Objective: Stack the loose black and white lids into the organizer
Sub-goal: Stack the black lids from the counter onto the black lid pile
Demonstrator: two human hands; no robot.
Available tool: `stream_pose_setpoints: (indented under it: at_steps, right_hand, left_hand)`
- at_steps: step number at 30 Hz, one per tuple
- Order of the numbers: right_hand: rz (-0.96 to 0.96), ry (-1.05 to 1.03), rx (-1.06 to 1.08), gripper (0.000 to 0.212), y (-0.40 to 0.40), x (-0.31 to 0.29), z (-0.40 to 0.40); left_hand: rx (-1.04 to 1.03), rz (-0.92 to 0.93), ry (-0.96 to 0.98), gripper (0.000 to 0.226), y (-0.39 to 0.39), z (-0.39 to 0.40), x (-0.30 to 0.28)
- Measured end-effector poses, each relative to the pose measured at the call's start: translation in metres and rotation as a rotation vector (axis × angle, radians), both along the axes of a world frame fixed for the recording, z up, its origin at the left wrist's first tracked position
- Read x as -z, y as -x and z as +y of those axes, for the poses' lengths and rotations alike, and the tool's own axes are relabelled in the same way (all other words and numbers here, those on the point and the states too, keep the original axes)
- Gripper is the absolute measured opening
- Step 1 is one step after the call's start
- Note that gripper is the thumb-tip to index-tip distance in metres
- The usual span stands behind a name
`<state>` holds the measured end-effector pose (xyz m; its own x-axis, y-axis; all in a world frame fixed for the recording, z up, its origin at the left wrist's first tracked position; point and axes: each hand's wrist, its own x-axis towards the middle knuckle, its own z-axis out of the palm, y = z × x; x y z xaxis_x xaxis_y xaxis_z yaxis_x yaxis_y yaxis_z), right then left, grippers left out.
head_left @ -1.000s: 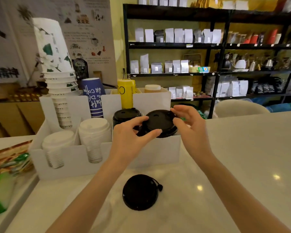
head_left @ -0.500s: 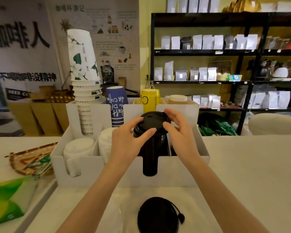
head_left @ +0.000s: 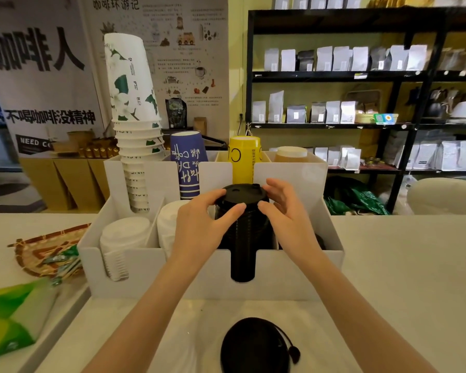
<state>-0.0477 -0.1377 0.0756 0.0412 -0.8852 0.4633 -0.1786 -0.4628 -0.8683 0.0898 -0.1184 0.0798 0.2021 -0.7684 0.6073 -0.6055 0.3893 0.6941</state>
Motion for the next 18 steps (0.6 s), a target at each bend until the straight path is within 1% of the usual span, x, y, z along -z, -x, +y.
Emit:
stream_pose_setpoints:
  at_steps: [5, 10, 15, 18]
  right_hand:
    - [0.021, -0.012, -0.016, 0.046, 0.0, 0.003, 0.0]
    - [0.005, -0.042, -0.017, 0.046, 0.005, 0.003, -0.001]
    - [0.058, -0.016, -0.025, 0.045, 0.007, 0.006, 0.003]
    - [0.042, 0.042, 0.063, 0.046, 0.011, 0.003, 0.008]
  left_hand:
    - [-0.031, -0.043, -0.014, 0.047, 0.001, 0.001, 0.0]
    - [-0.001, -0.132, -0.028, 0.048, -0.001, 0.001, 0.001]
    - [0.088, -0.061, -0.087, 0.049, -0.005, 0.0, 0.002]
    - [0.165, -0.039, -0.122, 0.053, -0.005, 0.004, 0.001]
